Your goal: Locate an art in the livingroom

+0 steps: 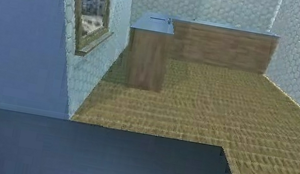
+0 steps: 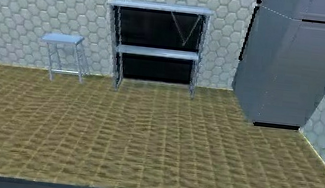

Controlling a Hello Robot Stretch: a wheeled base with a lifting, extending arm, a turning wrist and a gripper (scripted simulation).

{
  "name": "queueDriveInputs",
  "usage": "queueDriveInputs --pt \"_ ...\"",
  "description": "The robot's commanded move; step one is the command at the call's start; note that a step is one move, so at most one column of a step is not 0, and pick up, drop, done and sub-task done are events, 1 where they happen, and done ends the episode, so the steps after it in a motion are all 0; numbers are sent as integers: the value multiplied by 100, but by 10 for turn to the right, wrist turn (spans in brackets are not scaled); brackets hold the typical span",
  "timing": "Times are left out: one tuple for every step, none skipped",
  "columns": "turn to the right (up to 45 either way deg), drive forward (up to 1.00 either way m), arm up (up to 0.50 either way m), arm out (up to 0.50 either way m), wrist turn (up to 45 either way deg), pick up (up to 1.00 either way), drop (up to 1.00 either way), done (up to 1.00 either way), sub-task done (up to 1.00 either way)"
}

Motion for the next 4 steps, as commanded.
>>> queueDriveInputs --pt "0 15 0 0 0 0 0 0 0" --pt "-450 0 0 0 0 0 0 0 0" --pt "-420 0 0 0 0 0 0 0 0" --pt "0 100 0 0 0 0 0 0 0"
